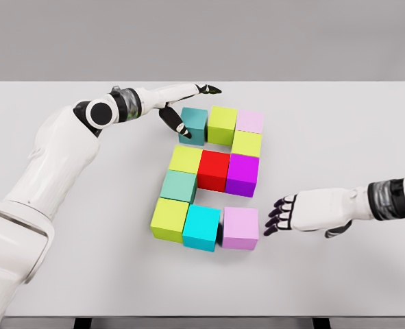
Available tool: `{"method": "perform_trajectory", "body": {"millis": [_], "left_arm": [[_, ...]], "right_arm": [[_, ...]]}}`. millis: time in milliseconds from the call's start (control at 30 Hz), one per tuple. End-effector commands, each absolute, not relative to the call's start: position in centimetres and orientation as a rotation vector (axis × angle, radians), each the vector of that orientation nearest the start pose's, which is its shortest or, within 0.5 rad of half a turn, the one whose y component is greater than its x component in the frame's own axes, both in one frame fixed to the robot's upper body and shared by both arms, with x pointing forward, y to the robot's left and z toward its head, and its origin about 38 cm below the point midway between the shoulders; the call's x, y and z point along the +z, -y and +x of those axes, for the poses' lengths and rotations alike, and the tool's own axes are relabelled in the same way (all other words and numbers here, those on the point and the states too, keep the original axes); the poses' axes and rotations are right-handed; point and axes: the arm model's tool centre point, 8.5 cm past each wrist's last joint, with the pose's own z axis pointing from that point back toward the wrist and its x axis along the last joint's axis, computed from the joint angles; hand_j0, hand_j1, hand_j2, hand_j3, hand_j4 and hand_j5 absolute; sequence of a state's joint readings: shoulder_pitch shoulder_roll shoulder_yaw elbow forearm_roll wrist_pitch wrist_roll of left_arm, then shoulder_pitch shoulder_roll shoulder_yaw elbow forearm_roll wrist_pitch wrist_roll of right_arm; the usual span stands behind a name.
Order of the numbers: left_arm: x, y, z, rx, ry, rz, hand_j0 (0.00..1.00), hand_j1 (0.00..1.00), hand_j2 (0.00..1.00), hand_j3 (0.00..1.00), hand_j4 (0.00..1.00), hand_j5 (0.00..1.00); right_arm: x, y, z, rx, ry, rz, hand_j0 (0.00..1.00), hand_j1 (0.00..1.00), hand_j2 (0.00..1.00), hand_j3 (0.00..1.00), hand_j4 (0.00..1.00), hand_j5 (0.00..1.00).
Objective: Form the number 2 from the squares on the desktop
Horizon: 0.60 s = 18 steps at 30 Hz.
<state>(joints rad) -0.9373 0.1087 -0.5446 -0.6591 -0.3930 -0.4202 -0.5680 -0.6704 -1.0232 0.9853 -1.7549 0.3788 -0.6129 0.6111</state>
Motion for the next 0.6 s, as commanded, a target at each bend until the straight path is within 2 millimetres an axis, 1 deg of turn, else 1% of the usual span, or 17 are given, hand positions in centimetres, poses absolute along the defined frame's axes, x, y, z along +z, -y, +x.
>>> {"method": "perform_trajectory", "body": {"millis": [0,67,333,567], "left_arm": [[16.47,-13.37,55.63,-1.563,1.431,0.041,1.00,1.00,1.00,1.00,1.00,1.00],[16.75,-13.25,55.74,-1.565,1.434,0.043,1.00,1.00,1.00,1.00,1.00,1.00],[16.77,-12.98,55.75,-1.563,1.436,0.039,1.00,1.00,1.00,1.00,1.00,1.00],[17.04,-12.63,56.00,-1.564,1.432,0.039,1.00,1.00,1.00,1.00,1.00,1.00]], "right_arm": [[16.34,26.33,33.81,-3.199,-1.427,0.027,1.00,1.00,1.00,1.00,1.00,1.00],[16.27,26.15,33.79,-3.195,-1.430,0.021,1.00,1.00,1.00,1.00,1.00,1.00],[16.06,25.60,33.68,-3.183,-1.436,0.001,1.00,1.00,1.00,1.00,1.00,1.00],[15.96,25.54,33.57,-3.183,-1.435,-0.008,1.00,1.00,1.00,1.00,1.00,1.00]]}}
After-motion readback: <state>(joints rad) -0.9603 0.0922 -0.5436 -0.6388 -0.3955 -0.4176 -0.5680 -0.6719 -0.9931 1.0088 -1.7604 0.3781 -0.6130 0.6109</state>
